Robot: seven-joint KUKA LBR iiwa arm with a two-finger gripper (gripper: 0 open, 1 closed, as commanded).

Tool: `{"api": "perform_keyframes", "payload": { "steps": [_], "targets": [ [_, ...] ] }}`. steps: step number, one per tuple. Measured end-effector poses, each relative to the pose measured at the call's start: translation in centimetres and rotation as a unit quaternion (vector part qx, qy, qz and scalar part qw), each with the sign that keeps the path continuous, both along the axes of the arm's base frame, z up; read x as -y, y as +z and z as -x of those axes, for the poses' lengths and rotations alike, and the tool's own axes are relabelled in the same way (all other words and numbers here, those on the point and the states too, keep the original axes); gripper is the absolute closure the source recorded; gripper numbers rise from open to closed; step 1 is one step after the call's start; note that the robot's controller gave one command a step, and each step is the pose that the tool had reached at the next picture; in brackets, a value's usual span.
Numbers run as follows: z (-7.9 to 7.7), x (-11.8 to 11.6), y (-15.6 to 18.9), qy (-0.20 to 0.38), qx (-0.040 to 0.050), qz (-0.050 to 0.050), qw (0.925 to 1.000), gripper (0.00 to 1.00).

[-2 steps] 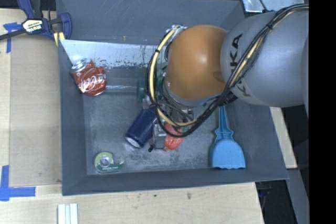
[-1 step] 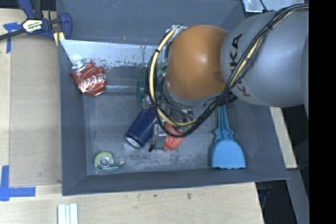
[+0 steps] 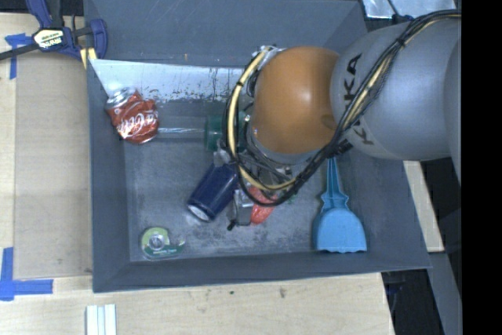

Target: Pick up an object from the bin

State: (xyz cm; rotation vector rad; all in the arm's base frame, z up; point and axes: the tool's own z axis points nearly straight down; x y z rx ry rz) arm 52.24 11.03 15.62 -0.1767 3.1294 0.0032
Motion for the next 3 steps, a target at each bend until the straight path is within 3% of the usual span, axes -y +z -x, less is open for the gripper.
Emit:
{"api": "perform_keyframes", "payload": {
  "steps": [1, 2, 3],
  "targets": [
    [-2.2, 2.1, -5.3, 0.002, 0.0062, -0.002, 1.0, 0.0],
    [-3.1, 2.2, -8.6, 0.059, 0.0025, 0.0, 0.9983, 1.0],
    [-3.1, 2.2, -8.5, 0.059, 0.0025, 0.0, 0.9983, 1.0]
  ]
}}
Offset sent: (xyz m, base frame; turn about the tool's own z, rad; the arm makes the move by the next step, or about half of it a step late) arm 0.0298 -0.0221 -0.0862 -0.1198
